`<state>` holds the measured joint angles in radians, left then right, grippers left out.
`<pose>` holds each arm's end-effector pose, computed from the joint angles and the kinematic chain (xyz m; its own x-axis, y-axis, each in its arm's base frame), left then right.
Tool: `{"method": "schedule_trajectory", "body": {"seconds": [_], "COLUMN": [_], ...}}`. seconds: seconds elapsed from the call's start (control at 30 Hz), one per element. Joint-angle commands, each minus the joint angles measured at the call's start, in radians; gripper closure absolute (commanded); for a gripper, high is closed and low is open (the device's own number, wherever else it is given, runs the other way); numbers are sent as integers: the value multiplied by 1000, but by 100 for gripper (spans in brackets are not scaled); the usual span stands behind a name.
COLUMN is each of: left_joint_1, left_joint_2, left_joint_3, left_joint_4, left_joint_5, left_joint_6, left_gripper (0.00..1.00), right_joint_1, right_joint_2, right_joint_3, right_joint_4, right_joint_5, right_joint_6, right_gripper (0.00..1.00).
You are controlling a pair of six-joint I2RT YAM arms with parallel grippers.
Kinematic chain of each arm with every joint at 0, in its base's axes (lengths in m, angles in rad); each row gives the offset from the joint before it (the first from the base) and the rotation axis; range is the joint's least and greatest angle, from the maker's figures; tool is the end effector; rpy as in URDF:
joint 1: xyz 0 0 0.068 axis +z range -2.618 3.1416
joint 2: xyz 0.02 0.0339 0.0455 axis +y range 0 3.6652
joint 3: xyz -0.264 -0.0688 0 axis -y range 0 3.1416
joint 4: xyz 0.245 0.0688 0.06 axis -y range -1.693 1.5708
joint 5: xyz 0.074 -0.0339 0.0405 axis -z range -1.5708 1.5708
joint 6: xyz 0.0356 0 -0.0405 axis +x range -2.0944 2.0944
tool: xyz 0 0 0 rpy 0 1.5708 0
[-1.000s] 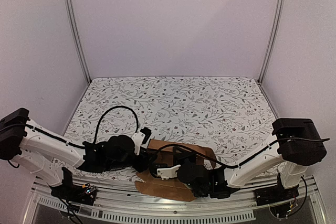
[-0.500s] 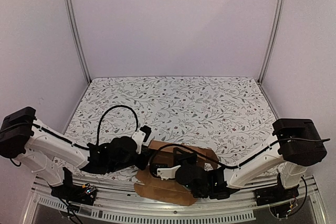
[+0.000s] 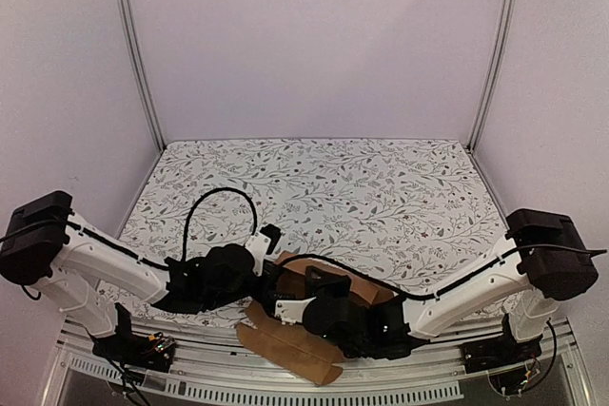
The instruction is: Fold the paper box
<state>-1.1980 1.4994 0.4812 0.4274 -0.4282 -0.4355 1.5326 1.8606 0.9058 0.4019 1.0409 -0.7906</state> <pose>0.1118 -0.2453 0.1405 -0.4884 0.1951 -0.8505 0.5687 0.8104 -0.1406 0.0446 0.3628 0.1529 0.3250 -0.9044 -0.2765 -0.3498 0.1567 -0.9236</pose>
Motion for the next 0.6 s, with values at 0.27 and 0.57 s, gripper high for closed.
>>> {"method": "schedule_trajectory", "body": {"seconds": [0.27,0.57], "left_joint_1": [3,100], "left_joint_2": [19,68], "left_joint_3": [89,193], "left_joint_4": [-16,-45], "left_joint_5": [6,151], "left_joint_6": [144,289], "left_gripper": [100,100], "right_joint_1": [-20,-170], "right_joint_2": [-321,-523], "right_joint_3": [40,18], "right_joint_4": [-337,-508], "right_joint_5": [-377,-548], "right_joint_6": [367,564], "right_gripper": [34,25]}}
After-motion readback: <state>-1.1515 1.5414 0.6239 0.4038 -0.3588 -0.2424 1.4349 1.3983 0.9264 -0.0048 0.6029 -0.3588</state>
